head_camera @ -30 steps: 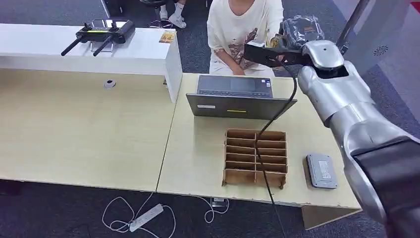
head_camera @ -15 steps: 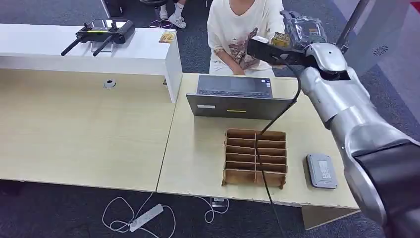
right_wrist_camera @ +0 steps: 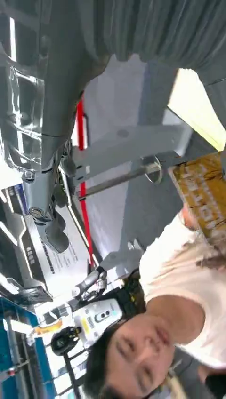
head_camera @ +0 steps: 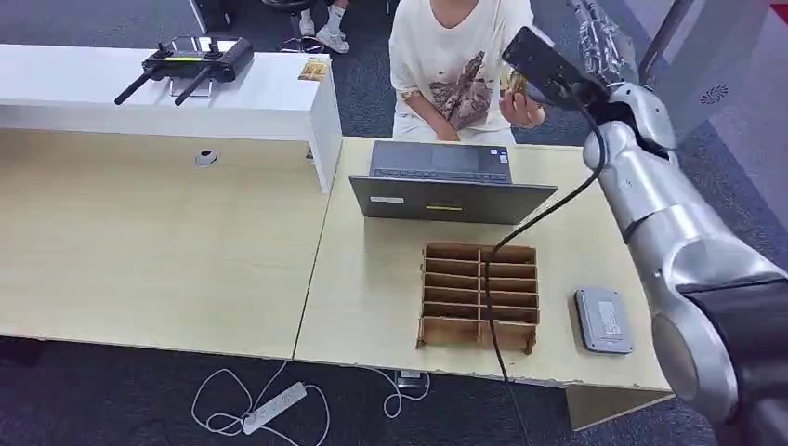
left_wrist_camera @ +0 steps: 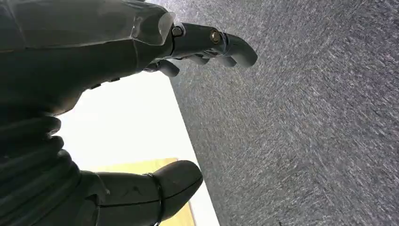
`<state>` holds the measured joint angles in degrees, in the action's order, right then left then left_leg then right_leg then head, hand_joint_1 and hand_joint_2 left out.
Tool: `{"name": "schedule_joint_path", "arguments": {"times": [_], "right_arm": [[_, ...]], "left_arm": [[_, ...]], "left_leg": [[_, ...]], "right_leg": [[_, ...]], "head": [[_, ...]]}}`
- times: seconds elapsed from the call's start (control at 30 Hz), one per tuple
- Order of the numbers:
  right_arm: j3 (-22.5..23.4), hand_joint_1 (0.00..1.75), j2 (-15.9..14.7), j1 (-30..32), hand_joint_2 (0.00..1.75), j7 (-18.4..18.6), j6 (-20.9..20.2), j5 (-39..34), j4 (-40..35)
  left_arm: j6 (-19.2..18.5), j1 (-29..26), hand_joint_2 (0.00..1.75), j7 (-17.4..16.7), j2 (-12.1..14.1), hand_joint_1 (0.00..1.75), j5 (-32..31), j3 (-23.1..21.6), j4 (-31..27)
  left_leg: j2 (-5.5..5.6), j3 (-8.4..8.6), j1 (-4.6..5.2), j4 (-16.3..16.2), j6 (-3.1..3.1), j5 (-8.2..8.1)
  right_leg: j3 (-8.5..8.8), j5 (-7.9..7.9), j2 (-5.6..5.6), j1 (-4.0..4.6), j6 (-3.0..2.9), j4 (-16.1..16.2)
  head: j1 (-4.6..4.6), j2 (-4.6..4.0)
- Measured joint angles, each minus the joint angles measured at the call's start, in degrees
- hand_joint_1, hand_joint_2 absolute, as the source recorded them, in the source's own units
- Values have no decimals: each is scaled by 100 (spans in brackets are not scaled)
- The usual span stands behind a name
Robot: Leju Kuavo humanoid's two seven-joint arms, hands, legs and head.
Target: Pass the card to the sensor for recognition and then transmit it.
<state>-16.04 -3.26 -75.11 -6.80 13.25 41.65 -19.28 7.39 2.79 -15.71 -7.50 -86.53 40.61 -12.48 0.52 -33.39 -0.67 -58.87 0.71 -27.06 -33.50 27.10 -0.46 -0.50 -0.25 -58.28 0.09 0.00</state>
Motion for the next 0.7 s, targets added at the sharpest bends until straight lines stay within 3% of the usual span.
{"name": "schedule_joint_path", "arguments": {"times": [0.2,0.27,0.37,0.43,0.6,0.7], "right_arm": [[893,0,-266,395,175,-983,24,-1167,-289],[1123,0,-361,560,175,-1266,-75,-1662,-418],[1563,0,-611,1036,175,-1610,-621,-2829,-1023],[1933,0,-723,1455,175,-1590,-1123,-3680,-1503],[2246,0,-852,2628,175,-1280,-2375,-5778,-2925],[2301,0,-850,3488,175,-1210,-2687,-6687,-3906]], "left_arm": [[-3,-6,175,-1,-2,0,13,-42,0],[118,-8,175,232,-11,0,305,33,0],[385,43,175,695,-122,0,2306,966,0],[441,40,175,745,-181,0,3067,1658,0],[391,85,175,1080,-264,0,3143,2466,0],[337,180,175,1152,-289,0,3167,2738,0]], "left_leg": [[2,0,1,-1,-1,-1],[2,-2,3,-2,-1,-1],[17,-1,0,-2,-4,-3],[25,-3,2,-2,-4,-3],[19,-7,0,-1,-6,-6],[20,0,-6,0,-6,-10]], "right_leg": [[-1,0,-2,-1,0,2],[-3,0,-1,-2,0,3],[8,2,-17,0,3,8],[8,4,-24,-2,6,8],[4,5,-20,0,7,10],[8,8,-20,2,4,12]], "head": [[2,0],[-2,0],[4,0],[-2,0],[0,0],[-4,0]]}}
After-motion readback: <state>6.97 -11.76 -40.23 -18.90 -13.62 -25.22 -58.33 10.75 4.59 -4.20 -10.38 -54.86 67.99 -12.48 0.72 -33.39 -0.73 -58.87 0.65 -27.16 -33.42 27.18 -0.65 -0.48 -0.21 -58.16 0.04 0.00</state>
